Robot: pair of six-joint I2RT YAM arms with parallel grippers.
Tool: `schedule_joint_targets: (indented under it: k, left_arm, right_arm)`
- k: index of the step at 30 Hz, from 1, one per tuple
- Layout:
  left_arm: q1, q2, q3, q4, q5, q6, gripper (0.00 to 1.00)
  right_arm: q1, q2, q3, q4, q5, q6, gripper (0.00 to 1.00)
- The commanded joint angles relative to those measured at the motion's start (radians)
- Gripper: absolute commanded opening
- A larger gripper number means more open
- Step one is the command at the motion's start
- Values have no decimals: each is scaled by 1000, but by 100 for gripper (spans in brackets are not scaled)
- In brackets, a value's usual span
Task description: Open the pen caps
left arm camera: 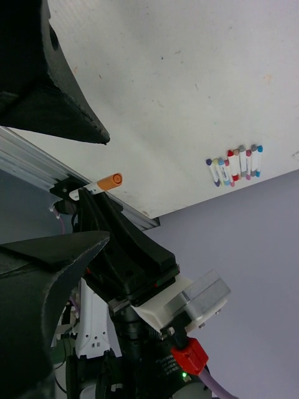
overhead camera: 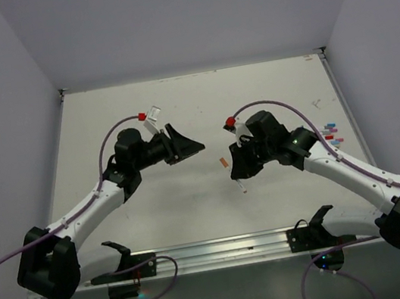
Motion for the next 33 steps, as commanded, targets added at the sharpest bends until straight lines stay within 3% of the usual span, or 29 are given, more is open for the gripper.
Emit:
schedule_joint_targets:
  k: [1,14,26,33]
  left_arm:
    - [-34,-17,-11,83,-55,-3,61]
    - [-131,38,-36,141,-134,-16,50]
    - [-158,124,7,170,-148,-18,50]
    - [-160,143,20,182,-158,-18,39]
  right_arm:
    - [17,-6,56,75,-34,27,0]
    - [35,3,81,130,-17,44,0]
    - [43,49,101,144,-47,41,0]
    - [44,58,102,130,-48,24,0]
